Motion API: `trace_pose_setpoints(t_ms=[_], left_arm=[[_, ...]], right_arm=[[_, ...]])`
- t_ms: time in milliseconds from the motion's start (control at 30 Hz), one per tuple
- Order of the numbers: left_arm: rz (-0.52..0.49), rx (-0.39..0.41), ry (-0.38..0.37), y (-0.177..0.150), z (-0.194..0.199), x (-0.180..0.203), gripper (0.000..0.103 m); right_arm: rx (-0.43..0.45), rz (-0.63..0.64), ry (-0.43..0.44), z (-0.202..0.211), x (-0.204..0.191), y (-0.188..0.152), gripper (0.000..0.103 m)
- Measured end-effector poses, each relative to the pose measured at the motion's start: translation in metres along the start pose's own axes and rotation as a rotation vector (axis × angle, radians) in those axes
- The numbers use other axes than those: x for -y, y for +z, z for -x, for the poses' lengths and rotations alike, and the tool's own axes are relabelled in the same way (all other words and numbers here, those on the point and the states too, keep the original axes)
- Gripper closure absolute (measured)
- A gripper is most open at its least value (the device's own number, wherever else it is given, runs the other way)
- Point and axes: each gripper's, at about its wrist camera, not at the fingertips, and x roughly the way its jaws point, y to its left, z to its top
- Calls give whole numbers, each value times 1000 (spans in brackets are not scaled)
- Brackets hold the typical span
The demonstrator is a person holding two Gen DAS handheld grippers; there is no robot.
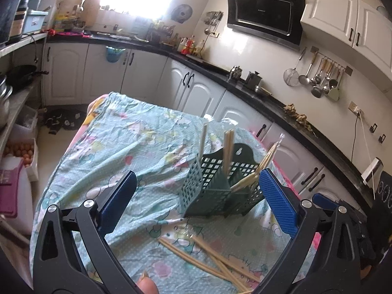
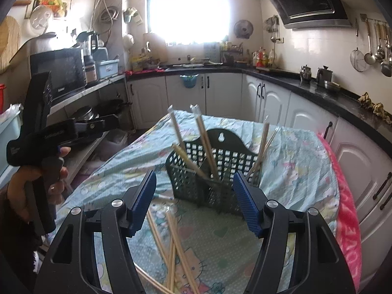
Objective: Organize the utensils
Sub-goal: 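Move both open grippers back down toward the chopsticks on the sheet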
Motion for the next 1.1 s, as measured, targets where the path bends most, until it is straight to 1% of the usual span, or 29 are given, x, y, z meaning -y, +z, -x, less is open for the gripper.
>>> trace_pose_setpoints(t_ms=[333,633,800,1067,1100], left_arm=[[9,-64,49,-24,-9,-17,11],[14,-113,67,-41,-17,-23,11],[13,-155,47,-52,-25,-22,11],[75,-276,9,-76,-49,-31,11],[82,-287,8,-79,-51,-32,15]], right_arm=[[-75,40,62,-11,-24,-30,40],[-129,102,109,-21,-46,-52,40],[-161,126,134,-25,-54,-63,40],[-222,193,190,-32,-73,-81,40],[-232,199,197,-33,-75,-84,40]])
